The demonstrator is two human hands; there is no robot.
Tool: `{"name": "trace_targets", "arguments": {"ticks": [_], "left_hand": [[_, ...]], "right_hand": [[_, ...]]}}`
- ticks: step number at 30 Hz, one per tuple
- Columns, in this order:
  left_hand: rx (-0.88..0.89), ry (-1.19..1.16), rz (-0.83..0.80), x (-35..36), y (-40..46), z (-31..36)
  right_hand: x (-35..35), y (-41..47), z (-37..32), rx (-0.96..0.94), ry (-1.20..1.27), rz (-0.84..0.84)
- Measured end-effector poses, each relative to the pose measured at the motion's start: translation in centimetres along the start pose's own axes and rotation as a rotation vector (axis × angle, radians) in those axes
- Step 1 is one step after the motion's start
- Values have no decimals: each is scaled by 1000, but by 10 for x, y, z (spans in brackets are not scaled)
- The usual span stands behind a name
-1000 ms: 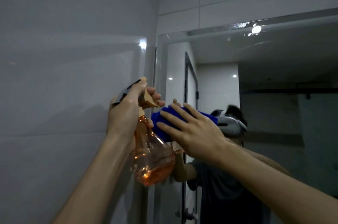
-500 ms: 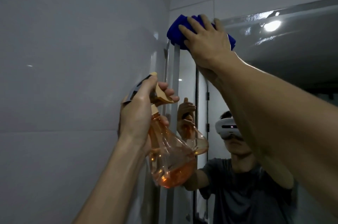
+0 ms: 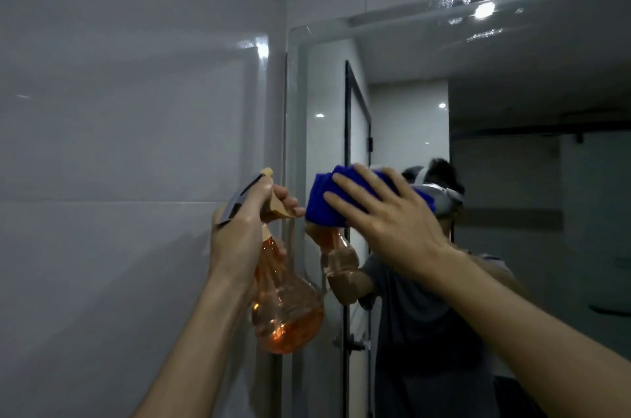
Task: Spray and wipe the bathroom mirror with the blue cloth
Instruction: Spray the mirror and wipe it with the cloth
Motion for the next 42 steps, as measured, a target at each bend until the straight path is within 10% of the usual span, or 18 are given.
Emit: {"name": "trace_targets", "arguments": {"ticks": [10, 42], "left_hand": [[-25, 255, -54, 7, -50, -60], [-102, 113, 75, -7, -71, -68]], "right_hand": [[-39, -140, 113, 678, -61, 251], [-35, -101, 77, 795, 44, 250]]}}
Point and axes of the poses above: each hand's wrist, its own y-axis towards the middle knuckle, its own x-axis out of the palm, z = x × y, the point moved 5 cm from there along y, towards the middle knuckle, and after that the axes turned 3 degrees about -x, right-handed, at the moved point
